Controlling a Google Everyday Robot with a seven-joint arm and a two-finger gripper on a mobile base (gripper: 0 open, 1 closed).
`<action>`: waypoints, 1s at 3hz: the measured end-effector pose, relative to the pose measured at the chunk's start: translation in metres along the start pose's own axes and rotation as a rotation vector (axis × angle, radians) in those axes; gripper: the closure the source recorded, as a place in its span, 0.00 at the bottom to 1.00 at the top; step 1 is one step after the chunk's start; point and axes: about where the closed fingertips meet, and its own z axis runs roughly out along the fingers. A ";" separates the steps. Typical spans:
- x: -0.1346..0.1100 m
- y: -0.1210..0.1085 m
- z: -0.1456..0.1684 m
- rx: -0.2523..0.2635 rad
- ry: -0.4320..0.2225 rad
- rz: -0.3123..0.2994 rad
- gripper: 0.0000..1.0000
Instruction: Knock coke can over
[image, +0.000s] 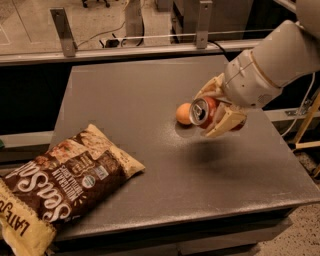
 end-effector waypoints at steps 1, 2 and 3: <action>0.005 0.027 0.019 -0.077 0.214 -0.103 0.83; 0.048 0.063 0.039 -0.221 0.454 -0.154 0.51; 0.069 0.077 0.048 -0.286 0.509 -0.135 0.28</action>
Offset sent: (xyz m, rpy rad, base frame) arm -0.0512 -0.0628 -0.1092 -0.7847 0.0819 0.1363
